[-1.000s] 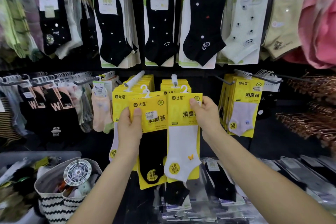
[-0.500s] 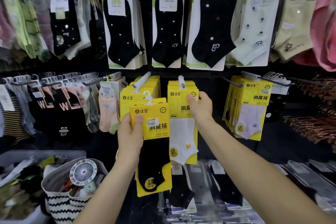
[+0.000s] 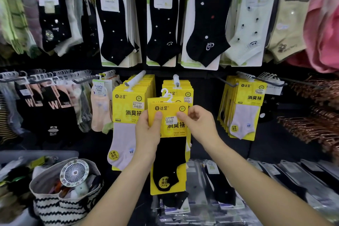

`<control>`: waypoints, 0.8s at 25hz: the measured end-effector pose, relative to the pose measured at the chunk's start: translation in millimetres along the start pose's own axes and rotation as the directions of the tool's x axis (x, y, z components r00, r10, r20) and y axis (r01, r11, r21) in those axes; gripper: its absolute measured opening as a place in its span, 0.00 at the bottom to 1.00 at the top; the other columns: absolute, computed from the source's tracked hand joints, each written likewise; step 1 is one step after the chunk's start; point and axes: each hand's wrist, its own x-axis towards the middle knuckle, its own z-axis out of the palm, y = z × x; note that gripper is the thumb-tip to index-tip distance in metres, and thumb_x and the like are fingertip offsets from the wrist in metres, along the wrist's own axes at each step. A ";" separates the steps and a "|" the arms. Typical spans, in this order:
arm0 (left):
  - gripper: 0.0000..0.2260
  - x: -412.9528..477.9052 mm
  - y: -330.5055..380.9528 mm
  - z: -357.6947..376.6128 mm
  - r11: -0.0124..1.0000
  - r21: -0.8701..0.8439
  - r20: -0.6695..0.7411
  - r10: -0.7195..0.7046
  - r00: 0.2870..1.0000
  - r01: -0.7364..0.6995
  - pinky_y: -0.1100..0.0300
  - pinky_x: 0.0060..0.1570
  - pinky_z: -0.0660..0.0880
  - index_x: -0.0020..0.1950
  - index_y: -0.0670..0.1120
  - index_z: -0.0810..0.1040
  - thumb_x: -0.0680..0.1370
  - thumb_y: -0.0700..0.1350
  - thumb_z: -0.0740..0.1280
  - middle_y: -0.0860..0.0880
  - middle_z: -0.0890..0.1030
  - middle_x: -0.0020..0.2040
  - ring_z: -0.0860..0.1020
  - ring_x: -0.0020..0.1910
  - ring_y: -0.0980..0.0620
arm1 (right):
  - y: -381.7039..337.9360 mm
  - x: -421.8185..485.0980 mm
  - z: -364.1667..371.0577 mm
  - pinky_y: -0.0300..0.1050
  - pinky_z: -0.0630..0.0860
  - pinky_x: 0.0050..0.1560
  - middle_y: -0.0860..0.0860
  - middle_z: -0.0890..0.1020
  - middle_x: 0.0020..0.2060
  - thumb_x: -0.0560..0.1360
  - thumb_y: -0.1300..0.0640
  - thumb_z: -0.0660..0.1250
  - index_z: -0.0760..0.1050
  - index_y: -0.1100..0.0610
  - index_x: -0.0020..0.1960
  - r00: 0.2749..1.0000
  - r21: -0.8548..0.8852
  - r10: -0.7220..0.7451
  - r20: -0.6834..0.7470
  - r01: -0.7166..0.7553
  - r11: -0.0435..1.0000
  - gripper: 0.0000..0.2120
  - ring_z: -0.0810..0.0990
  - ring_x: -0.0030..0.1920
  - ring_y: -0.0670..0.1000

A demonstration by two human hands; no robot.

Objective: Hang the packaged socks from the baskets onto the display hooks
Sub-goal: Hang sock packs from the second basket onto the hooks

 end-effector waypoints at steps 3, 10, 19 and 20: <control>0.06 0.1 -1.0 3.3 1.000 0.004 -0.003 -0.002 1.000 0.002 0.55 0.46 0.78 0.51 0.49 0.76 0.80 0.46 0.60 0.51 0.82 0.49 0.81 0.48 0.53 | 4.4 0.3 -9.3 0.57 0.77 0.47 0.64 0.81 0.43 0.74 0.55 0.68 0.73 0.66 0.45 0.998 0.089 0.046 -0.032 -0.043 0.995 0.13 0.79 0.40 0.61; 0.08 15.4 -0.2 -35.1 0.997 0.074 -0.074 0.038 0.997 -0.032 0.48 0.51 0.74 0.51 0.45 0.75 0.82 0.44 0.57 0.43 0.81 0.50 0.78 0.49 0.46 | 6.9 21.9 -18.8 0.33 0.75 0.29 0.46 0.83 0.33 0.77 0.57 0.64 0.74 0.53 0.42 0.973 0.252 0.164 -0.162 -0.120 0.960 0.05 0.81 0.32 0.40; 0.09 13.7 3.4 -61.1 0.993 0.111 -0.054 0.035 0.998 -0.029 0.54 0.47 0.77 0.51 0.42 0.76 0.81 0.42 0.58 0.46 0.82 0.47 0.80 0.47 0.47 | 7.5 49.2 10.3 0.59 0.79 0.49 0.58 0.83 0.43 0.76 0.53 0.66 0.74 0.56 0.43 0.962 0.086 0.191 -0.193 -0.177 0.980 0.06 0.82 0.46 0.60; 0.08 10.8 2.1 -56.5 0.995 0.104 -0.030 0.013 0.999 -0.010 0.50 0.50 0.77 0.51 0.42 0.76 0.81 0.43 0.58 0.44 0.82 0.48 0.79 0.49 0.44 | 9.2 50.2 10.9 0.58 0.79 0.49 0.57 0.84 0.42 0.76 0.53 0.66 0.75 0.56 0.44 0.960 0.079 0.196 -0.201 -0.184 0.980 0.07 0.82 0.45 0.59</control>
